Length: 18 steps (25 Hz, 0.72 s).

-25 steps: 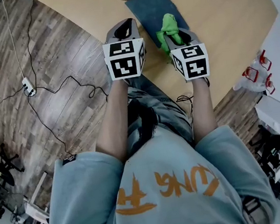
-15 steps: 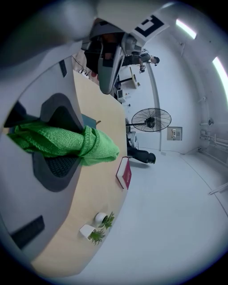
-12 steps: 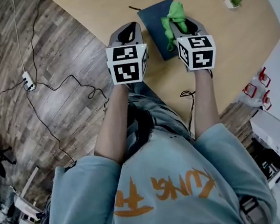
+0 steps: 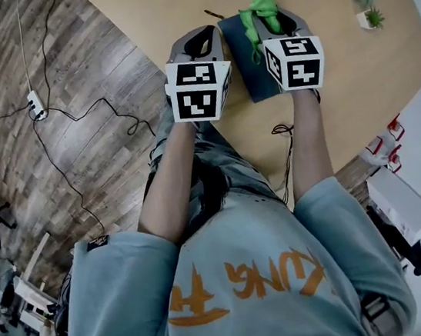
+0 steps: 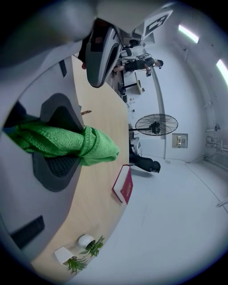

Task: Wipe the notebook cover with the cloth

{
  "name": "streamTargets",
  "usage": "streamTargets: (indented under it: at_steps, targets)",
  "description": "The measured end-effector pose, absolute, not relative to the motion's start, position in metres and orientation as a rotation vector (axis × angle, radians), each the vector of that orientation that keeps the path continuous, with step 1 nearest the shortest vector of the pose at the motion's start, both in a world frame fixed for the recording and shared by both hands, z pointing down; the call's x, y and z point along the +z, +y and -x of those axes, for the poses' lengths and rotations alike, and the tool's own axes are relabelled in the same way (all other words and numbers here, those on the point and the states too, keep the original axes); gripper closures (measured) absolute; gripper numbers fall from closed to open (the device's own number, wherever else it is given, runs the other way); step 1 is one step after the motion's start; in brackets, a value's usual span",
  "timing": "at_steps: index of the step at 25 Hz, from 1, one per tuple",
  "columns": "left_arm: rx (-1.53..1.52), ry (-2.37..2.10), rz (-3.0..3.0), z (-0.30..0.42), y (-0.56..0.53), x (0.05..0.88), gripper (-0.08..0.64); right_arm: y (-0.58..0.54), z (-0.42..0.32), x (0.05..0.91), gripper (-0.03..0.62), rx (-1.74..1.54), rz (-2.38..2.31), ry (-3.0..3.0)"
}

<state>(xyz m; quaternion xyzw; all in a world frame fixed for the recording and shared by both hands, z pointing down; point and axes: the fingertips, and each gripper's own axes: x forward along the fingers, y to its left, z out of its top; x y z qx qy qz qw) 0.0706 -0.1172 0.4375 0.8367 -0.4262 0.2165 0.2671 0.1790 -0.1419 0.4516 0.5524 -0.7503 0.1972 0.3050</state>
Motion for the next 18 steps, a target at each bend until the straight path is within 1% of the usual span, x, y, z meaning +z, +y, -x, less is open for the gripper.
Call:
streamTargets:
  at_steps: [7, 18]
  targets:
    - [0.613, -1.135, -2.232, -0.076, -0.130, 0.453, 0.545, -0.159, -0.176, 0.470, 0.469, 0.499, -1.396, -1.958]
    - [0.629, -1.104, -2.235, -0.091, -0.123, 0.463, 0.545, -0.148, -0.173, 0.471, 0.469, 0.444, -1.362, -1.946]
